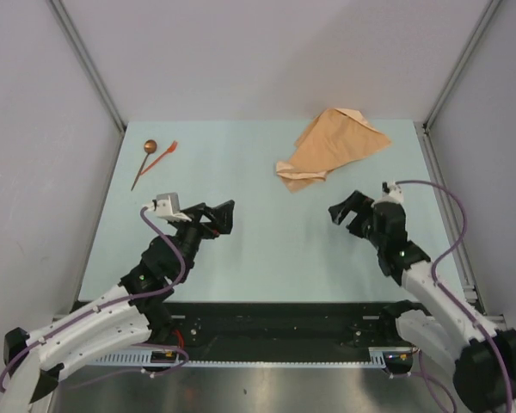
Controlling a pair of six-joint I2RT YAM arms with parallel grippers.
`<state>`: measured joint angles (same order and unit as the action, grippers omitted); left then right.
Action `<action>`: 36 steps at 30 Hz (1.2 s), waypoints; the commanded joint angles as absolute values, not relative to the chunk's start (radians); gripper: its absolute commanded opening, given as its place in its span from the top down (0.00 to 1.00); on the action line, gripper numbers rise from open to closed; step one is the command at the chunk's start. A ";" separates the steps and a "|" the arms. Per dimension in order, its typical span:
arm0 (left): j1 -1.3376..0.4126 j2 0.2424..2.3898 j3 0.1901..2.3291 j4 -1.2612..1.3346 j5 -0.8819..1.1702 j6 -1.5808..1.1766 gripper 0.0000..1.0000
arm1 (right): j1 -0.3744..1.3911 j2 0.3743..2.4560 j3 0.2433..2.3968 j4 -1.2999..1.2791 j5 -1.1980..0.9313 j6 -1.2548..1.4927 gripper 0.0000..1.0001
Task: Fold the napkin into a case and place the utensils inside
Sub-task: Pick up the crumpled napkin from the corner of the board.
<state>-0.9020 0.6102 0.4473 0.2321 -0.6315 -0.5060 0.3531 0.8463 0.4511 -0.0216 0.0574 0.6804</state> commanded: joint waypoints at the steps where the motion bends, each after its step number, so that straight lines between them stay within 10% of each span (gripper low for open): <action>1: -0.899 0.635 0.508 0.126 -0.573 -0.463 0.00 | 0.200 1.137 0.629 -0.097 0.017 0.614 0.00; 15: -0.891 1.001 0.708 0.009 -0.324 -0.698 0.02 | 0.011 2.118 1.500 -0.155 -0.078 0.825 0.09; 26: -0.629 1.796 1.254 -0.036 0.105 -0.594 0.02 | -0.032 2.286 1.651 -0.130 -0.117 0.983 0.39; 36: -0.606 2.287 1.972 -0.360 0.055 -0.051 0.02 | -0.067 2.350 1.641 -0.052 -0.221 1.054 0.61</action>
